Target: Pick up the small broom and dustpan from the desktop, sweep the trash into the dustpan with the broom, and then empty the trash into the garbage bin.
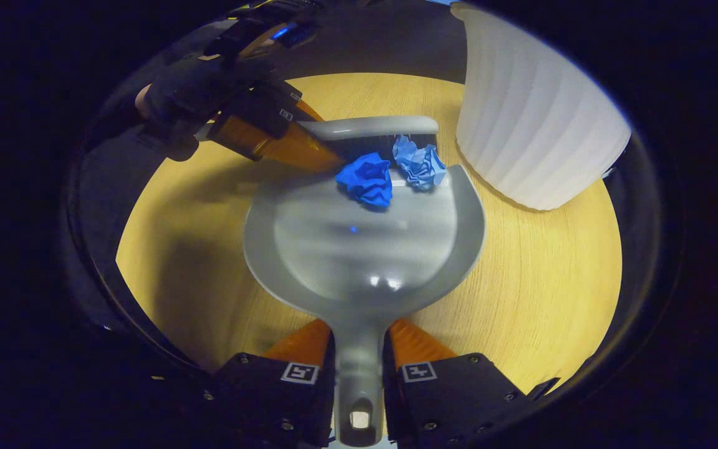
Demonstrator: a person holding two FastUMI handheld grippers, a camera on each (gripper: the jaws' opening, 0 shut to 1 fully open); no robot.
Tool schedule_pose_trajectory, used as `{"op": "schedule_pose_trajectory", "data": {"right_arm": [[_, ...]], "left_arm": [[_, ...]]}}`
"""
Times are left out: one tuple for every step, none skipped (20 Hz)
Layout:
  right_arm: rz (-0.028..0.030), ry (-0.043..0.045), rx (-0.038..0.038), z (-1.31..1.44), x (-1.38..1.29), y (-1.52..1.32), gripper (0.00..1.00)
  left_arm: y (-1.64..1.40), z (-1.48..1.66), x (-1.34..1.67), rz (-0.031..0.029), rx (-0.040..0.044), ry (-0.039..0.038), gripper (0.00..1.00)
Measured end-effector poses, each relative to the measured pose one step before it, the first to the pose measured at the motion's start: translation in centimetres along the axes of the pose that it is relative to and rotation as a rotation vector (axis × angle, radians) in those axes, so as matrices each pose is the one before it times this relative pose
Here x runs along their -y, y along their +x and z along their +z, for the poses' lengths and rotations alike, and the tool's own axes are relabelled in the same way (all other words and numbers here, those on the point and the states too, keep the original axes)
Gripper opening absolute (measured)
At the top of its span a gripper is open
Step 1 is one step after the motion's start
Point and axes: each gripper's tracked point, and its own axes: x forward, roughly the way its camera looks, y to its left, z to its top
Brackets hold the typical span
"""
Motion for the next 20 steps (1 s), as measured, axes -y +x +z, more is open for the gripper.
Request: {"op": "schedule_pose_trajectory", "data": {"right_arm": [[0.00031,0.00012,0.00411,0.040,-0.127,-0.051,0.34],[0.00085,0.00169,0.00201,0.126,-0.085,-0.118,0.34],[0.00069,0.00145,0.00264,0.175,-0.058,-0.007,0.34],[-0.00024,-0.00047,0.00254,0.079,0.174,0.288,0.34],[0.00012,0.00015,0.00173,0.063,0.004,0.160,0.34],[0.00019,-0.00059,0.00233,0.087,-0.031,0.157,0.34],[-0.00010,-0.00062,0.00163,0.004,0.097,-0.002,0.34],[-0.00066,-0.00215,0.00100,0.094,0.120,0.047,0.34],[-0.00246,-0.00138,0.00502,-0.077,0.091,0.072,0.34],[-0.00179,-0.00166,-0.00086,-0.035,0.148,0.106,0.34],[-0.00320,0.00036,0.00224,0.000,0.148,0.058,0.34],[-0.00416,0.00209,0.00101,-0.022,0.159,0.136,0.34],[-0.00268,0.00314,0.00152,0.014,0.038,0.197,0.34],[-0.00369,0.00120,0.00317,0.088,0.142,0.261,0.34],[-0.00240,0.00075,-0.00036,0.047,0.176,0.224,0.34],[-0.00243,-0.00007,0.00371,0.037,0.154,0.095,0.34],[-0.00597,0.00531,0.00605,-0.015,0.399,0.177,0.34],[-0.00421,0.01057,0.00580,0.169,0.260,-0.211,0.30],[0.00200,0.00816,-0.00561,-0.130,0.142,-0.001,0.30],[0.00015,0.00739,0.00422,0.079,-0.124,-0.211,0.30]], "left_arm": [[-0.121,0.052,0.722,-0.01536,0.00163,-0.00710,0.42],[-0.129,-0.023,0.539,-0.01011,0.00218,-0.00646,0.42],[-0.043,-0.076,0.604,-0.00653,0.00228,-0.00267,0.41],[-0.041,0.064,0.365,-0.00558,0.00451,-0.00399,0.40],[-0.111,-0.001,0.422,-0.00328,0.00432,-0.00659,0.39],[-0.089,0.034,0.305,-0.00207,0.00427,-0.01019,0.40],[-0.051,0.079,0.257,0.00162,0.00271,-0.01177,0.41],[-0.001,-0.097,0.009,0.00478,0.00082,-0.01042,0.42],[-0.144,-0.091,-0.068,0.00591,0.00131,-0.00946,0.40],[-0.198,-0.064,-0.013,0.00842,0.00362,-0.00993,0.42],[-0.333,-0.095,-0.140,0.00905,0.00307,-0.00952,0.42],[-0.295,-0.054,-0.090,0.01155,0.00469,-0.00895,0.40],[-0.389,-0.091,-0.115,0.01120,0.00324,-0.01035,0.40],[-0.274,-0.019,-0.129,0.01159,0.00601,-0.01370,0.40],[-0.471,-0.094,-0.142,0.01127,0.00662,-0.01599,0.41],[-0.539,-0.044,-0.120,0.01406,0.00822,-0.01525,0.40],[-0.613,-0.141,-0.309,0.01790,0.01026,-0.01610,0.39],[-0.487,-0.244,-0.173,0.01754,0.01127,-0.01981,0.40],[-0.474,-0.374,-0.259,0.01510,0.01039,-0.02212,0.40],[-0.822,-0.378,-0.494,0.01682,0.00996,-0.02292,0.40]]}}
